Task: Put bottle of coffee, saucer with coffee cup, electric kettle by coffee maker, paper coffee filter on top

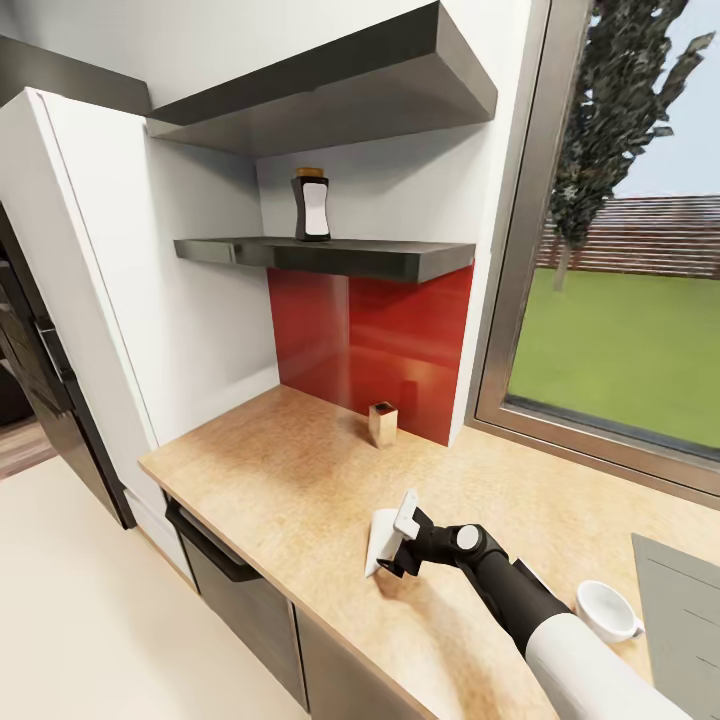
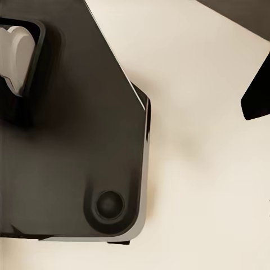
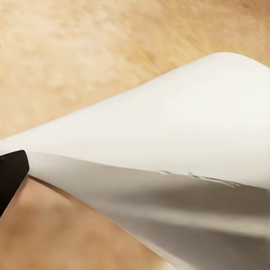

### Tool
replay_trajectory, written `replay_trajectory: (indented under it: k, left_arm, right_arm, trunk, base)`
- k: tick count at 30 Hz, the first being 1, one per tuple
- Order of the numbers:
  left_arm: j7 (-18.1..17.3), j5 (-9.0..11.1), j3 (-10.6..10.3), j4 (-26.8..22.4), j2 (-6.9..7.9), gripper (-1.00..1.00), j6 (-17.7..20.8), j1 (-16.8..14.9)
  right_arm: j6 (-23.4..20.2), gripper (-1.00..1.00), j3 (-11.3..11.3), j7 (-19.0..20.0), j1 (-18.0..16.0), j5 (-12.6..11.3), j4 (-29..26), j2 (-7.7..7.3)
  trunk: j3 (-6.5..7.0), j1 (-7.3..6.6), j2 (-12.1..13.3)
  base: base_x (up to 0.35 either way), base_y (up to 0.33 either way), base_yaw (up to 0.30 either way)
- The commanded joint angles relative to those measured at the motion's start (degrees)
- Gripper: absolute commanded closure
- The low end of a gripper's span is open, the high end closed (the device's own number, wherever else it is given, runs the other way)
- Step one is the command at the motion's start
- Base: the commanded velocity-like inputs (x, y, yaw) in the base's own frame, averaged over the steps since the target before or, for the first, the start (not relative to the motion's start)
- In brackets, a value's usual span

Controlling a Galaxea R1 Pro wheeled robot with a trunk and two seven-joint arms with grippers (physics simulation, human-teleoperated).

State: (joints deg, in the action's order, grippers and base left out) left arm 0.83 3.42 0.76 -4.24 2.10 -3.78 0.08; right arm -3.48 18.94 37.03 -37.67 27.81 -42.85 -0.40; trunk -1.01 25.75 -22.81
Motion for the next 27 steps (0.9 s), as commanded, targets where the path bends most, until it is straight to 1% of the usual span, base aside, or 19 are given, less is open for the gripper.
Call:
replay_trajectory:
  k: [1,5,9,10,12,16,21,27]
  left_arm:
    - [0.04,0.36,0.03,-0.07,0.00,-1.00,-0.08,0.01]
    - [0.04,0.36,0.03,-0.07,0.01,-1.00,-0.08,0.01]
    - [0.04,0.36,0.03,-0.07,0.01,-1.00,-0.09,0.01]
    - [0.04,0.37,0.03,-0.07,0.01,-1.00,-0.09,0.01]
    - [0.04,0.38,0.03,-0.07,0.01,-1.00,-0.09,0.01]
    - [0.04,0.41,0.03,-0.07,0.01,-1.00,-0.09,0.01]
    - [0.04,0.37,0.03,-0.07,0.00,-1.00,-0.15,0.01]
    - [0.04,0.36,0.03,-0.07,-0.07,-1.00,-0.17,0.01]
  right_arm:
    - [-0.30,-1.00,0.13,0.14,-0.03,0.23,-0.14,-0.04]
    - [-0.16,-1.00,0.13,0.14,-0.03,0.23,-0.01,-0.06]
    - [1.13,-1.00,0.13,0.14,-0.03,0.23,1.60,-0.02]
    - [2.38,-1.00,0.12,0.14,-0.03,0.19,2.72,0.03]
    - [2.66,-1.00,0.08,0.14,-0.03,0.17,2.91,0.04]
    - [2.91,-1.00,0.05,0.14,-0.03,0.17,3.09,-0.03]
    - [2.95,-1.00,0.05,0.14,-0.03,0.20,3.18,-0.04]
    - [2.95,-1.00,0.05,0.14,-0.03,0.23,3.21,-0.04]
  trunk:
    - [-0.11,0.03,-0.11]
    - [-0.11,0.03,-0.11]
    - [-0.11,0.03,-0.11]
    - [-0.11,0.03,-0.11]
    - [-0.11,0.03,-0.11]
    - [-0.11,0.03,-0.11]
    - [-0.11,0.03,-0.11]
    - [-0.11,0.03,-0.11]
  base:
    - [0.000,0.002,0.000]
    - [0.000,0.000,0.000]
    - [0.000,0.000,0.000]
    - [0.000,0.000,0.000]
    - [0.000,0.000,0.000]
    - [0.000,0.012,0.000]
    - [0.000,0.098,0.000]
    - [0.000,0.010,0.000]
